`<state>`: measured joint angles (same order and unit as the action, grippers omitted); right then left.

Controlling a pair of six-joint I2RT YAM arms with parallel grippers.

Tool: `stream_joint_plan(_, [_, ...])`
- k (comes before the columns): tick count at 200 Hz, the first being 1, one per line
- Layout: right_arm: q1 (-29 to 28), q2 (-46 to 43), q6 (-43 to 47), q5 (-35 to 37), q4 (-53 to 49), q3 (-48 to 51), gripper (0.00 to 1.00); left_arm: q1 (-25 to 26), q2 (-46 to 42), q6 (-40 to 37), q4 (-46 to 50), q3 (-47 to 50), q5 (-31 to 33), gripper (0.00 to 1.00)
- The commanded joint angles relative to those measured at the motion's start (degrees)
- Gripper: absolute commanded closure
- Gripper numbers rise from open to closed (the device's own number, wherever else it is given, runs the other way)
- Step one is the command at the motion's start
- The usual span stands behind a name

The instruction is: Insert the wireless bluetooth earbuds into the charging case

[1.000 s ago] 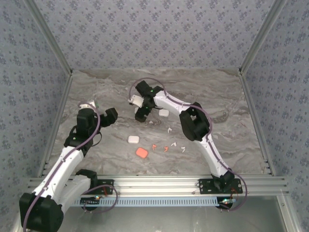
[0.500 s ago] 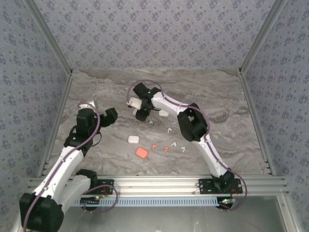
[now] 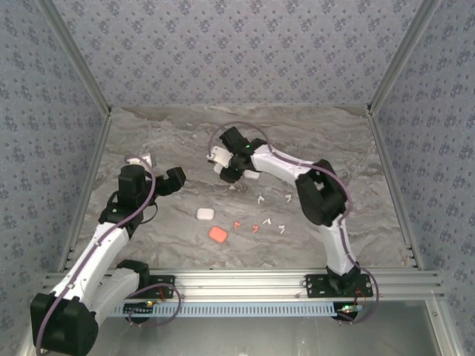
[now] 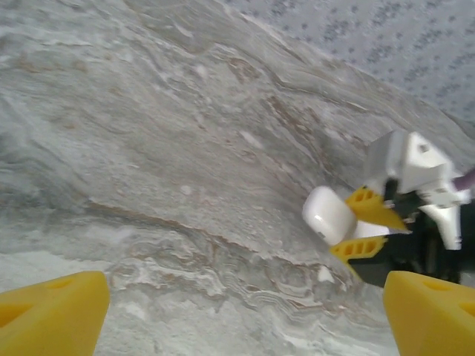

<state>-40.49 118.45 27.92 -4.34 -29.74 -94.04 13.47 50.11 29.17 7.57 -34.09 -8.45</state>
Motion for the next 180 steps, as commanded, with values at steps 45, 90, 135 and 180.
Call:
stream_joint_plan(45, [-1.33,-27.80,-1.14,0.36,16.25,20.82,0.59,-0.42,7.16,-0.64,-9.64,-9.29,-31.94,0.15])
stream_joint_plan(90, [-5.76,-35.92,4.72,3.90,15.86,24.58,0.59,2.07,14.05,0.66,-14.37,-13.12,-43.42,0.20])
stream_joint_plan(135, [-8.45,-37.73,7.31,5.99,15.53,24.63,0.59,7.04,17.30,-1.23,-14.43,-15.28,-45.08,0.22])
stream_joint_plan(180, [-9.34,-38.25,7.77,6.58,15.29,24.43,0.59,8.40,19.14,-2.29,-12.68,-16.43,-44.90,0.43])
